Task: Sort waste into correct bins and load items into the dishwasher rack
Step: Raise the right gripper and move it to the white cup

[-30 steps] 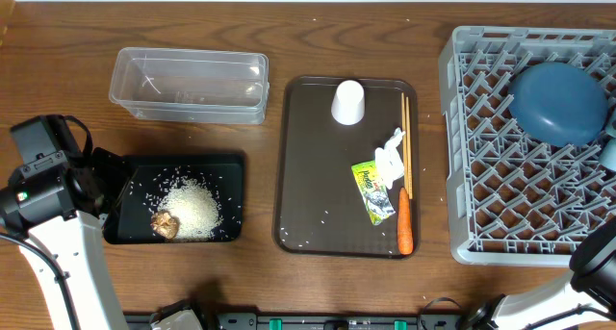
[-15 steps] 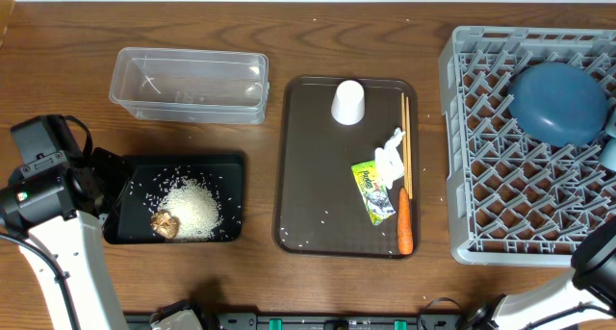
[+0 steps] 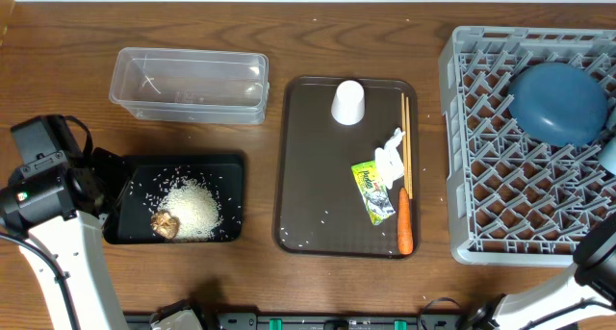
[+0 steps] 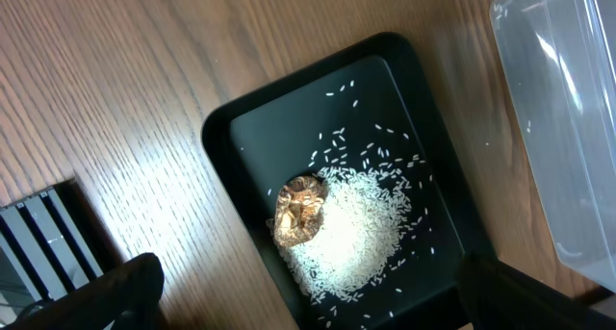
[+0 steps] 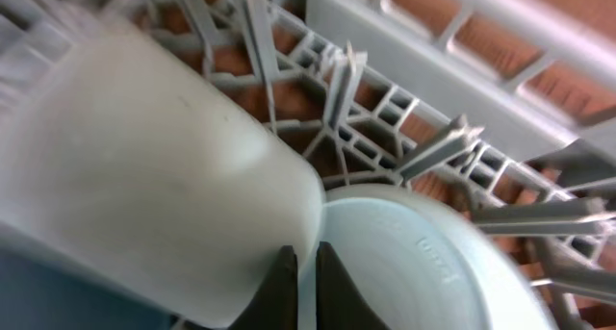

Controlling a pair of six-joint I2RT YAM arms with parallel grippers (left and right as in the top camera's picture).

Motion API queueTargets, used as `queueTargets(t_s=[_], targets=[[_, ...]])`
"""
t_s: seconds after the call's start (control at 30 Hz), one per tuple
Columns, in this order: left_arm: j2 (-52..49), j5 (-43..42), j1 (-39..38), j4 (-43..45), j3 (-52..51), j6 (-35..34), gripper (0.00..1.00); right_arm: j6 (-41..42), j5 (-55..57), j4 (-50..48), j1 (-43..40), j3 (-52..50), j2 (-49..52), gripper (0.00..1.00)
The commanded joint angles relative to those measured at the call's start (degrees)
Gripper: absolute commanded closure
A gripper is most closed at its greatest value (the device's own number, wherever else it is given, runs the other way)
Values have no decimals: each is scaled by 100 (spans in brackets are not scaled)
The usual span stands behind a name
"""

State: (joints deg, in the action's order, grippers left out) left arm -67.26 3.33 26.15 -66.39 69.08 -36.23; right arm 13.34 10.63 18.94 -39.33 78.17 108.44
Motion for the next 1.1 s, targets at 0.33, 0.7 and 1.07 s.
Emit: queueTargets(t_s=[0.33,0.7,1.07], targets=[[2,11,31,-22,-20,-52,2,37,-911,142,-33,911,-1255,87],[-4,11,31,-22,-20,-52,2,-2,-1971,229,546,911,-1012,81],[-4,11,31,-22,-20,-52,2,-273,-3270,308,2796,909,-1005,29]])
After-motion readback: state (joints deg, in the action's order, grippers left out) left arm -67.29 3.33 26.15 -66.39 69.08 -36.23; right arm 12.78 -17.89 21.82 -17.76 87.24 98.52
